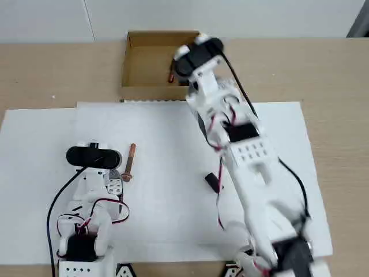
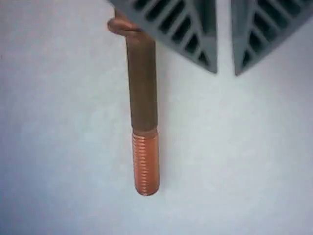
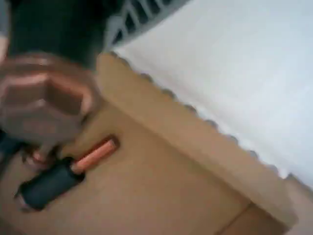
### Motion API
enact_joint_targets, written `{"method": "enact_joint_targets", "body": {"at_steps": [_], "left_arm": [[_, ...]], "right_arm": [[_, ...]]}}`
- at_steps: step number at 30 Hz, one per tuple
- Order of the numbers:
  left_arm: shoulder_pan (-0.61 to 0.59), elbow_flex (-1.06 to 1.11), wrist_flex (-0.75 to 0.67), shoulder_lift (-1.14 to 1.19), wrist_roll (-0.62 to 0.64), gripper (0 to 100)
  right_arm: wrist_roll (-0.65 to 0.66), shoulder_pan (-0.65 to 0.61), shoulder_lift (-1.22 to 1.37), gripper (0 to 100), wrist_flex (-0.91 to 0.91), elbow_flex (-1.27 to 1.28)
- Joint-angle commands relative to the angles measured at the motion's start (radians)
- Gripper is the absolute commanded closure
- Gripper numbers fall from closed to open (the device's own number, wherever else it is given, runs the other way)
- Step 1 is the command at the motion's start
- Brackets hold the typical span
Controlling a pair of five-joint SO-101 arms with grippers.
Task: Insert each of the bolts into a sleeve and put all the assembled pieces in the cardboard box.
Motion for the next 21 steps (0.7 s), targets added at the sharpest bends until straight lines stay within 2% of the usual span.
{"method": "enact_joint_targets", "body": {"at_steps": [1,13,21], "left_arm": [[-0.008,-0.002,0.000,-0.009,0.000,99],[-0.009,-0.002,0.000,-0.009,0.000,99],[-0.009,-0.002,0.000,-0.009,0.000,99]], "right_arm": [[0.100,-0.010,0.171,99.5,-0.065,-0.226],[0.459,-0.093,0.754,99.5,-0.151,-0.760],[0.529,-0.111,1.010,96.5,-0.147,-0.999]]}}
